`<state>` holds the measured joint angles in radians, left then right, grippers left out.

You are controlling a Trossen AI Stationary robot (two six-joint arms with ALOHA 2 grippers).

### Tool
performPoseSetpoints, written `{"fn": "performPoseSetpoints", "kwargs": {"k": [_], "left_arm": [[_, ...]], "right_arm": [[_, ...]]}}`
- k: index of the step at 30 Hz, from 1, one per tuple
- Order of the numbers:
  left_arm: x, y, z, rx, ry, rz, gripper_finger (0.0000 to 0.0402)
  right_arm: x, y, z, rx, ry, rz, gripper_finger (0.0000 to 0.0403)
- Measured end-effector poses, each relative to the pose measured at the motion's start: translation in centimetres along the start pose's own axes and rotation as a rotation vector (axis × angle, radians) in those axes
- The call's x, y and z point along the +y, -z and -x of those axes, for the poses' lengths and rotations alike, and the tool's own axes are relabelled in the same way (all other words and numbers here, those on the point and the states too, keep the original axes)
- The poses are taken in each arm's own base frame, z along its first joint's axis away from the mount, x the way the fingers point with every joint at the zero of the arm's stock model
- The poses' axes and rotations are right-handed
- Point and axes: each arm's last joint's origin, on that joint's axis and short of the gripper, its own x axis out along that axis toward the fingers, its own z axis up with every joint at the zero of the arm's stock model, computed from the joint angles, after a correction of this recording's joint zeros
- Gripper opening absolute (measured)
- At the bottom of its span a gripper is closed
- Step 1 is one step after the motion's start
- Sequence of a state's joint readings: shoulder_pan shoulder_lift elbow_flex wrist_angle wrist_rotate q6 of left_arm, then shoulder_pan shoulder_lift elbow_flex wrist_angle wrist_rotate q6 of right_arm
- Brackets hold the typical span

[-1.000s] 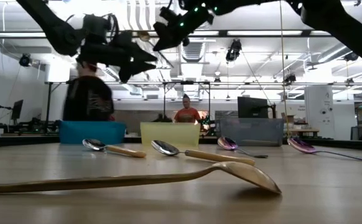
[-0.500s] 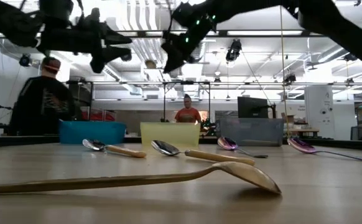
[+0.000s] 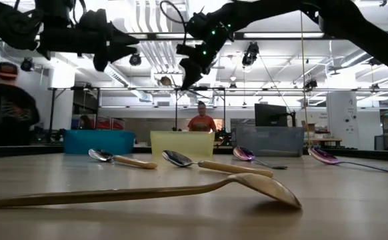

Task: Sort silverware by color (type)
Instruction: Put the gold spoon into the yellow bin

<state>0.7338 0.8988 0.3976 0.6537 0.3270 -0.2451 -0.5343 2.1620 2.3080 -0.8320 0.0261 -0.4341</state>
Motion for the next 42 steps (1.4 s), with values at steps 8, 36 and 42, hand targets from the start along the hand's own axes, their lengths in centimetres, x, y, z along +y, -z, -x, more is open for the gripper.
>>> {"fn": "performPoseSetpoints", "kwargs": {"k": [8,36,42], "left_arm": [[0.3,-1.4,-0.9,-0.021,-0.112,-0.202,0.0164],[1.9,-1.4,-1.1,0.042,-0.585,-0.522,0.0164],[2.0,-1.7,-1.0,0.047,-0.667,-0.603,0.0164]], "right_arm": [[2.2,3.8,-4.2,0.128,-0.066,-0.007,0.0013],[2.8,4.8,-6.6,0.018,-0.074,-0.123,0.0013],[2.8,4.8,-6.6,0.017,-0.072,-0.126,0.0013]]}}
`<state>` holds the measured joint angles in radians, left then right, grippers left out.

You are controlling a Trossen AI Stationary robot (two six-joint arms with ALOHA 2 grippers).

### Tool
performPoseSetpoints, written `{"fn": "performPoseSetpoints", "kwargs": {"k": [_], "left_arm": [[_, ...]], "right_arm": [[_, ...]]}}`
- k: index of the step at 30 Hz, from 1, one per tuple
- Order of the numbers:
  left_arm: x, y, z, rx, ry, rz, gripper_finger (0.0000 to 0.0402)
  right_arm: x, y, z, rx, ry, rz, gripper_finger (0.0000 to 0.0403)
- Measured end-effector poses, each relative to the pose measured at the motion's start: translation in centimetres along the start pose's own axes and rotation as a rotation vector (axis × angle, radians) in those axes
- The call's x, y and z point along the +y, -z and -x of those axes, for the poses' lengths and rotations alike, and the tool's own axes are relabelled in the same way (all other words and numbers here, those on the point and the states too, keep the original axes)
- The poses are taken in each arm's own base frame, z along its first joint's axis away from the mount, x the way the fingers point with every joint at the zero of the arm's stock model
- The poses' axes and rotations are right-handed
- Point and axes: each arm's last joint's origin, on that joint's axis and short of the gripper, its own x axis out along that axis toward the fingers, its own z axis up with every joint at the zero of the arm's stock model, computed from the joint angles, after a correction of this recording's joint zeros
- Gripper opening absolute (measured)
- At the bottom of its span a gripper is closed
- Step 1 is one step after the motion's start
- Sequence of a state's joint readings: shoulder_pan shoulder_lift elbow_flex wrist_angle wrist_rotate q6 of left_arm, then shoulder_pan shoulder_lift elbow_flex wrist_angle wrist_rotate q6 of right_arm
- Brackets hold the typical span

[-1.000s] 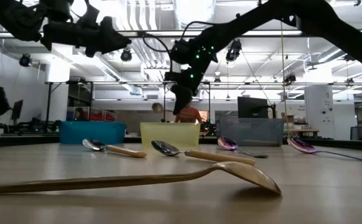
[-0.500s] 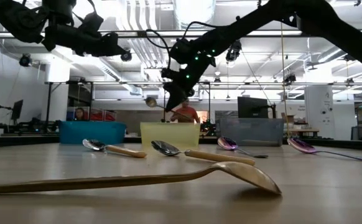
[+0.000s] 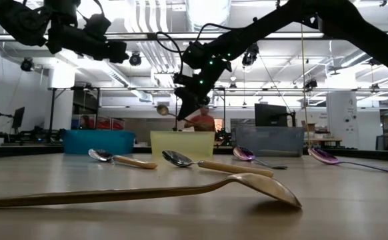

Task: Sort silverware by color (type)
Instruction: Put the gold spoon into the yellow bin

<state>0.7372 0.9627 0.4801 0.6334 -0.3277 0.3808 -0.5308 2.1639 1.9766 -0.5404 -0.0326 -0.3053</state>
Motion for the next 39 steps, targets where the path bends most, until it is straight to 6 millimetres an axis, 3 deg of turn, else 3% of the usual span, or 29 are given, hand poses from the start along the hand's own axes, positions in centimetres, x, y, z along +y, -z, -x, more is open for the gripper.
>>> {"fn": "performPoseSetpoints", "kwargs": {"k": [15,39], "left_arm": [[0.1,0.2,0.0,0.006,-0.013,-0.029,0.0164],[0.1,0.3,0.0,0.013,-0.009,-0.007,0.0164]], "right_arm": [[0.5,0.6,-0.1,0.058,-0.020,-0.146,0.0013],[1.0,1.6,-1.1,0.060,-0.034,-0.115,0.0013]]}}
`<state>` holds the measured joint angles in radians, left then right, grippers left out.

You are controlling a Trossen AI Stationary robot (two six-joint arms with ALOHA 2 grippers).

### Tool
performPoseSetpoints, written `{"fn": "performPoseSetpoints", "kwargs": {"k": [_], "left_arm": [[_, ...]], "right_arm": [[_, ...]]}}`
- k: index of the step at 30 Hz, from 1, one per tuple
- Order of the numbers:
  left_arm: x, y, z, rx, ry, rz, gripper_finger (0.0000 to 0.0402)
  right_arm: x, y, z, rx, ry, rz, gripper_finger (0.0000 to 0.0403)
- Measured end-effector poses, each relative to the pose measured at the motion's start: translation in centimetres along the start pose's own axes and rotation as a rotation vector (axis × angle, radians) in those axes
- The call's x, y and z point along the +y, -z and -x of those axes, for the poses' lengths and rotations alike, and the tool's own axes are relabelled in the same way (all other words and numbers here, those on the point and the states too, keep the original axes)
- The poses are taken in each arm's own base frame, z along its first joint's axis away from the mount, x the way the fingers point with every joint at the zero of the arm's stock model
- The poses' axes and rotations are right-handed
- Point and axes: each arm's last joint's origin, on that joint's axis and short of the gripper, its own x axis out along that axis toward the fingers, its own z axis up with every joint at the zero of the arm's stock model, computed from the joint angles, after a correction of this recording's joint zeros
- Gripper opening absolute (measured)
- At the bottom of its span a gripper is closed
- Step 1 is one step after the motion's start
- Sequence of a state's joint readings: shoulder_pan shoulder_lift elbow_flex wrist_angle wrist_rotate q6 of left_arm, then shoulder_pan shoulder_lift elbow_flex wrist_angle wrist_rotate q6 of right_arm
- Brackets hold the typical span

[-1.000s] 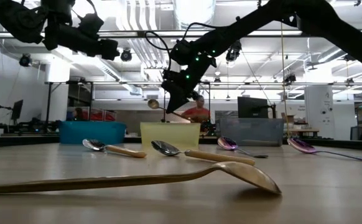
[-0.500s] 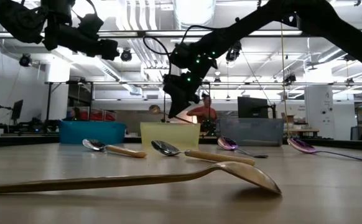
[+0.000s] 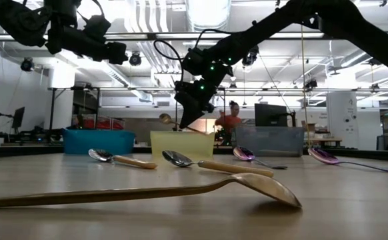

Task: Sort silverware by color (type)
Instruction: Put the gold spoon into the yellow bin, then put the yellow spoon into the black bin

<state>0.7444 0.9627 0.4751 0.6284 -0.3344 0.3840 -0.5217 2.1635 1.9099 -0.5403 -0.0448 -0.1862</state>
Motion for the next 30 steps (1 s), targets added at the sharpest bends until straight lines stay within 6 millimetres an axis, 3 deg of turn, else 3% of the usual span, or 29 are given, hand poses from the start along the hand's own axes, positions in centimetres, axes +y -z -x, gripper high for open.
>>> {"fn": "performPoseSetpoints", "kwargs": {"k": [4,16,25,30], "left_arm": [[0.0,-0.1,0.0,-0.006,-0.003,0.003,0.0164],[0.2,0.1,0.0,0.014,-0.036,-0.026,0.0164],[0.0,0.7,0.0,0.076,-0.030,0.013,0.0164],[-0.3,1.2,0.1,0.131,-0.006,0.038,0.0164]], "right_arm": [[-0.1,0.0,0.0,0.001,0.001,-0.001,0.0025],[-0.5,-1.6,0.7,-0.090,0.064,-0.004,0.0118],[-0.4,-2.0,0.7,-0.142,0.049,0.011,0.0111],[1.6,-1.6,0.2,-0.132,0.008,0.000,0.0092]]}}
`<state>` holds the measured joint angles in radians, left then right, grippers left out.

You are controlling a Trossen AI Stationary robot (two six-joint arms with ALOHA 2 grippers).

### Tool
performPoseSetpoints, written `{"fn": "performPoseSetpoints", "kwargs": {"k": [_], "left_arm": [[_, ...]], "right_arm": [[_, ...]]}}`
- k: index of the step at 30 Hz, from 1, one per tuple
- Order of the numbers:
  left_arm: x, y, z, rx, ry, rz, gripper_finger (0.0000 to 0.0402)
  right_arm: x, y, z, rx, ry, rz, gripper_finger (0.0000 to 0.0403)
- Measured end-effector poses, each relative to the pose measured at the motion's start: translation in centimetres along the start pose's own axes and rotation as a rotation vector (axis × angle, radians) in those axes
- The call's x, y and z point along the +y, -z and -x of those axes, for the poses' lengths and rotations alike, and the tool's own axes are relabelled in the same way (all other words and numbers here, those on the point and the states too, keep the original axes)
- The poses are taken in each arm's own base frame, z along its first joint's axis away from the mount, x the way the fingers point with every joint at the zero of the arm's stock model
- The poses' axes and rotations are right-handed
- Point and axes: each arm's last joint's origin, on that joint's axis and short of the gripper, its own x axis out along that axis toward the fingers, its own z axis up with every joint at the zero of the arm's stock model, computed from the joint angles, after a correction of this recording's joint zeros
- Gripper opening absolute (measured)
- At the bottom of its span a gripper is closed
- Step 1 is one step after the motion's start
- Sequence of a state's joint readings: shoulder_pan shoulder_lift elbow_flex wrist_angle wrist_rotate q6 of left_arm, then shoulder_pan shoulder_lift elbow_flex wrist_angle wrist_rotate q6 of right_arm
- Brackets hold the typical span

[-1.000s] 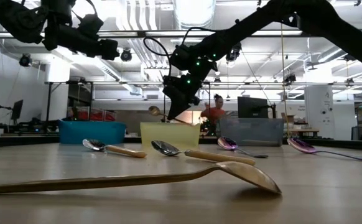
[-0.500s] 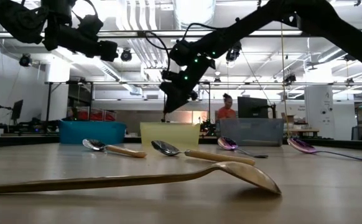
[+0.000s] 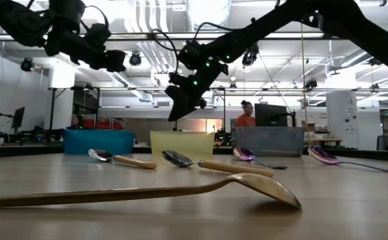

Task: Sort silverware by color (type)
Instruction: Put the yellow spoon into the black bin

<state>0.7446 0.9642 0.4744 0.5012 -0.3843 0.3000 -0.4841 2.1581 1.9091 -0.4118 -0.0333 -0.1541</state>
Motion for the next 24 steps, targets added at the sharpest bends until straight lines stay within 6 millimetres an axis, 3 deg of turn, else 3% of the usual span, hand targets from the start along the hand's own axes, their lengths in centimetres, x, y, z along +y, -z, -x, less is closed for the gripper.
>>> {"fn": "performPoseSetpoints", "kwargs": {"k": [3,11,18,24], "left_arm": [[-0.6,0.3,0.2,0.034,0.039,0.025,0.0164],[-3.6,-1.2,1.9,0.174,0.277,0.066,0.0164],[-5.1,-2.3,3.8,0.387,0.408,0.068,0.0164],[-4.1,-5.2,5.8,0.666,0.413,0.140,0.0164]], "right_arm": [[1.8,-1.2,0.5,-0.074,-0.013,0.050,0.0078],[6.3,-3.9,4.6,-0.165,-0.073,0.125,0.0052],[11.2,-3.3,5.8,-0.096,-0.139,0.192,0.0048],[14.1,-2.1,7.8,0.064,-0.012,0.381,0.0043]]}}
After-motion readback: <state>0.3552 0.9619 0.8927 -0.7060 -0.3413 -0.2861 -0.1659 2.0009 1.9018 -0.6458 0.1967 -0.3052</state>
